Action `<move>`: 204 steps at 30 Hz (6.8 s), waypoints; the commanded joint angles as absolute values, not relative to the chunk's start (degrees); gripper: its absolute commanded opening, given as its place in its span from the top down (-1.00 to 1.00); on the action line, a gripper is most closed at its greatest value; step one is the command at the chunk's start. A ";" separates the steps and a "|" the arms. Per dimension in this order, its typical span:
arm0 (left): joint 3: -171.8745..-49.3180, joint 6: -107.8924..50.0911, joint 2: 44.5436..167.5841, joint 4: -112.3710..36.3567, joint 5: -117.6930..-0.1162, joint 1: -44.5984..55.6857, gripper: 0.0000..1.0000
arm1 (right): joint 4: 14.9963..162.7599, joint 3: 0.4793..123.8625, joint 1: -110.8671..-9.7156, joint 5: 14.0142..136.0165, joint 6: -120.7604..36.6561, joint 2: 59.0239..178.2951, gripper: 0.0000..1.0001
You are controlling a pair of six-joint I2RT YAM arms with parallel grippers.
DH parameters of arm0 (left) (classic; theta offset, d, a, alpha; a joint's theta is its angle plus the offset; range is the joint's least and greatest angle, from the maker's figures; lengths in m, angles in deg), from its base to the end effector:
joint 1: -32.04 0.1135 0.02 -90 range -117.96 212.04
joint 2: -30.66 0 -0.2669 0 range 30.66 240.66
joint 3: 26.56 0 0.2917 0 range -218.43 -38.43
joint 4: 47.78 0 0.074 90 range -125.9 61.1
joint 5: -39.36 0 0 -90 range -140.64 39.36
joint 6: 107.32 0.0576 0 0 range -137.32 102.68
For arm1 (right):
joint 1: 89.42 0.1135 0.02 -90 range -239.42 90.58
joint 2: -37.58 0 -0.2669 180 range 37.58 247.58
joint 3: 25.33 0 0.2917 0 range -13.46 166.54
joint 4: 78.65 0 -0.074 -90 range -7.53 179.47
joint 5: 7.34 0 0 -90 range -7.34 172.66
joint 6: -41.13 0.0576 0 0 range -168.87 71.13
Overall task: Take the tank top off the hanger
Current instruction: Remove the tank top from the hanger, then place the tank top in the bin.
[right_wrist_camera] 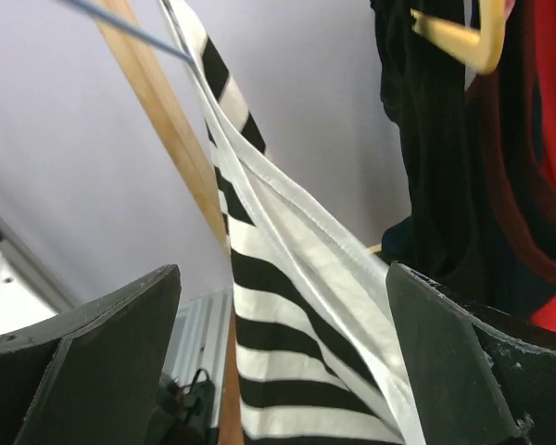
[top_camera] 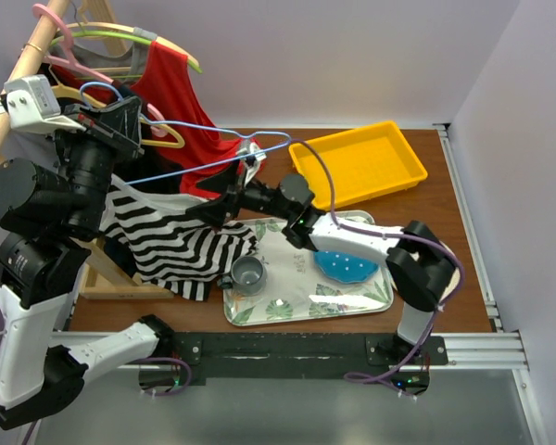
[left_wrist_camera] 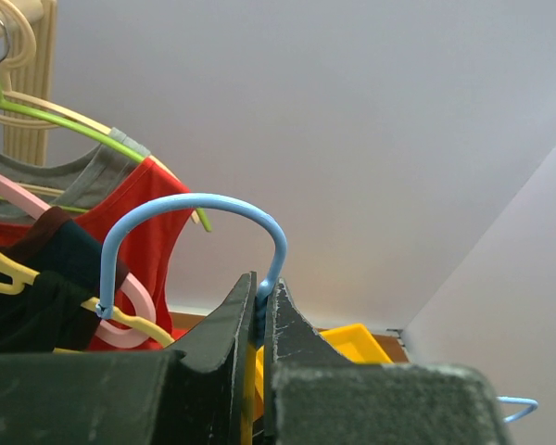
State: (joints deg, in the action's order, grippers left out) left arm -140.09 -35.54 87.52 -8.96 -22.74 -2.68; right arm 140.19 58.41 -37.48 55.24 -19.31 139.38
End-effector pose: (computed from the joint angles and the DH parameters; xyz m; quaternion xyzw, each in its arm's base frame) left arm 0.1413 -0.0651 0.6190 -0.1108 0.5935 -0.2226 0.7655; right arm 0.2682 0.3855 0.3287 -0.2984 0.5035 0.6239 0.5179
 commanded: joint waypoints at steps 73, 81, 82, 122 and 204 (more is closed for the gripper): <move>-134.84 -43.87 73.46 13.57 -67.44 -2.67 1.00 | 121.29 94.81 -35.36 62.62 -25.49 151.75 1.00; -135.64 -39.04 73.64 18.85 -64.89 -2.67 1.00 | 109.38 98.76 -36.42 70.42 -27.42 146.13 1.00; -135.55 -38.07 73.20 19.29 -62.53 -2.67 1.00 | 106.64 99.99 -36.68 71.48 -29.16 145.43 1.00; -129.75 -33.76 74.25 13.23 -40.36 -2.67 1.00 | 104.67 102.61 -69.38 96.97 -52.82 142.44 1.00; -124.04 -23.83 79.97 1.10 -28.15 -2.67 1.00 | 85.77 70.14 -69.48 43.04 -31.72 123.11 -0.51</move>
